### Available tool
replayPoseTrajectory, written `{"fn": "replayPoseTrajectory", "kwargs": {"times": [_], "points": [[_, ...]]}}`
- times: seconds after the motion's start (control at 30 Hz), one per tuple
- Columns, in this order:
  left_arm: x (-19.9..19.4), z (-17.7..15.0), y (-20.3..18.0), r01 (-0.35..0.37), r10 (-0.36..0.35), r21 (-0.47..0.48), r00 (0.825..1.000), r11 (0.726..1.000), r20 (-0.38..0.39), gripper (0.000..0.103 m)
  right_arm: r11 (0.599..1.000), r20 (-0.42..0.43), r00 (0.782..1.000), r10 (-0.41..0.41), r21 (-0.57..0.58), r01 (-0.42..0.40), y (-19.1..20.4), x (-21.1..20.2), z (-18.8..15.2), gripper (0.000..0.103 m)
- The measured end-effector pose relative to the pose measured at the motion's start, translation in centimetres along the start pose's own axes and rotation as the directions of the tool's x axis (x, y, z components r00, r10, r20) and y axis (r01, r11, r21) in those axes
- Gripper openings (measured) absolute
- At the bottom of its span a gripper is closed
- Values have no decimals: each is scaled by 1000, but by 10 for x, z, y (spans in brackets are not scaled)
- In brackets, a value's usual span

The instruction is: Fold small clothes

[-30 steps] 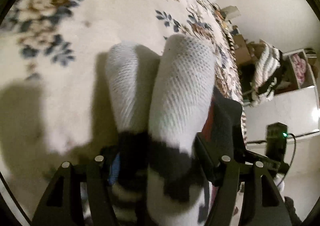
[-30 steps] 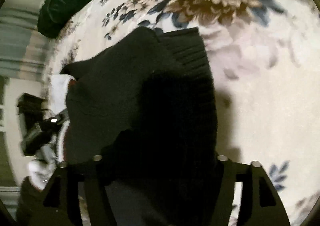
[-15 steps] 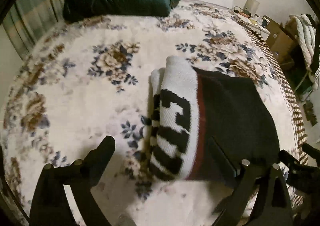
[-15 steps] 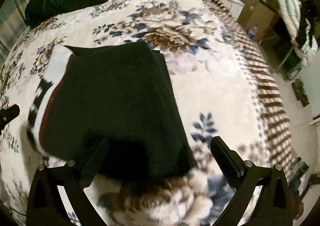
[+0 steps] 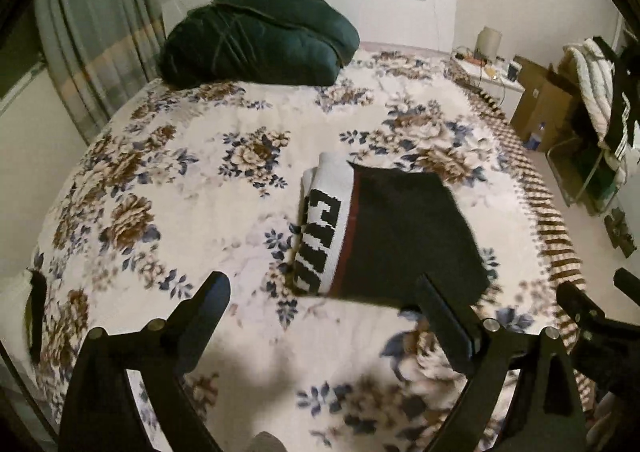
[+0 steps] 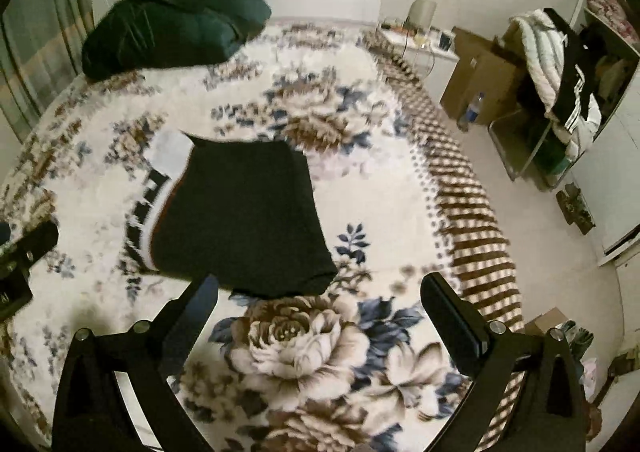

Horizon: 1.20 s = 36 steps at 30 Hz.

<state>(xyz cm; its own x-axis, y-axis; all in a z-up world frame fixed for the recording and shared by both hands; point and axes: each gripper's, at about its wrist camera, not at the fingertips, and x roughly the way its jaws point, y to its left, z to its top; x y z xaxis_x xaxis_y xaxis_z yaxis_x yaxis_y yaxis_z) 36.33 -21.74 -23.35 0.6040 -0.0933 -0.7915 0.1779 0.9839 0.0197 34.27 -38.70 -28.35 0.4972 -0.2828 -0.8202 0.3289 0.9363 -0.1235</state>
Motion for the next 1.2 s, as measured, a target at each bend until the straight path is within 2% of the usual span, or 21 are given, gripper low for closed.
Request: {"fn": "replayPoseTrajectory", "kwargs": {"times": [0.3, 0.53, 0.67, 0.83, 0.9, 1.0, 1.2], "points": [[-126, -17, -3, -6, 7, -11, 996, 1000, 89, 95, 1000, 120, 992, 22, -2, -21, -15, -153, -23, 103], [-222, -43, 7, 26, -24, -12, 989, 1000, 143, 95, 999, 233, 972, 22, 18, -27, -23, -285, -54, 103], [-267, -60, 13, 33, -32, 0, 986, 999, 164, 95, 999, 270, 963, 17, 26, -26, -23, -347, -80, 103], [-309, -82, 19, 26, -30, 20, 982, 999, 184, 96, 999, 291, 957, 9, 39, -22, -20, -406, -119, 103], [-320, -89, 22, 40, -43, 22, 982, 999, 185, 102, 999, 293, 956, -5, 46, -9, -19, -427, -135, 103], [-333, -96, 25, 43, -46, 23, 981, 999, 186, 102, 998, 281, 960, -9, 63, -9, -19, -448, -153, 103], [-347, -103, 28, 26, -26, 7, 985, 1000, 171, 102, 998, 283, 959, 10, 57, -27, -23, -475, -168, 103]]}}
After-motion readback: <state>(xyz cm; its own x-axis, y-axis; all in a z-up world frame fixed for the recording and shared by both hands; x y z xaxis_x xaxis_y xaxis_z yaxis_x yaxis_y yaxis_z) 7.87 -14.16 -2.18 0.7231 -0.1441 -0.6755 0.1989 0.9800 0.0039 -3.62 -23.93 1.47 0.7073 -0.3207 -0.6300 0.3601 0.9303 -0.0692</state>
